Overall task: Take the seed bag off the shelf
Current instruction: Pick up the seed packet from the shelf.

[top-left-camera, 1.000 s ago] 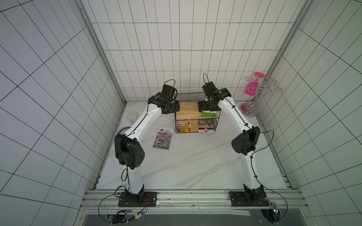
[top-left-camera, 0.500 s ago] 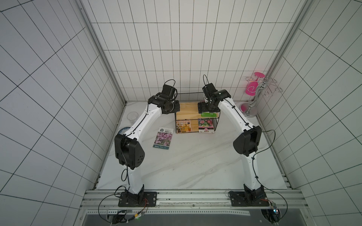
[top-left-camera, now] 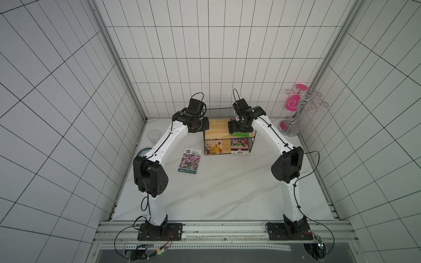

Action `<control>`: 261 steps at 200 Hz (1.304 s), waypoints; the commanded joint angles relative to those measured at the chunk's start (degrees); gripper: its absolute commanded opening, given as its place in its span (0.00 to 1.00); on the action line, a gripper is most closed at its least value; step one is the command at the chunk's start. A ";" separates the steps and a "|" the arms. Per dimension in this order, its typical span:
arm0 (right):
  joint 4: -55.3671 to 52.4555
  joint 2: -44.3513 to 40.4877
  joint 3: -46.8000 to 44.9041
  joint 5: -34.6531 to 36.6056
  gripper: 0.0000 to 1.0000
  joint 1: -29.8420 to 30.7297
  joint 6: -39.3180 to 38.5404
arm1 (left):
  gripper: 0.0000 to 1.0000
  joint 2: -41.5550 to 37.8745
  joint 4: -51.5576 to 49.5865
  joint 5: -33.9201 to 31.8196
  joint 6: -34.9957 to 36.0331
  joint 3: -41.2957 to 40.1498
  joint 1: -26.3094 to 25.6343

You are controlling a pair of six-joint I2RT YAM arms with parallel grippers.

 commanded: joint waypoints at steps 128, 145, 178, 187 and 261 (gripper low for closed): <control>-4.68 -8.52 -1.09 -3.02 0.99 1.35 7.33 | 0.00 2.10 -4.23 -2.53 0.15 -3.02 0.73; -3.77 -10.12 -1.45 -4.63 0.99 0.39 9.62 | 0.00 2.10 -4.12 -2.52 0.07 -3.03 0.72; -3.00 -13.01 -3.38 -7.81 0.99 -1.66 13.46 | 0.00 1.86 -4.18 -2.31 -0.03 -2.98 0.69; -1.61 -15.16 -6.47 -8.97 0.99 -2.07 15.05 | 0.00 1.68 -4.17 -2.43 0.05 -3.16 0.73; 20.65 -37.25 -47.35 -15.79 0.99 -5.53 28.20 | 0.00 0.78 -3.83 -3.49 0.33 -5.13 0.86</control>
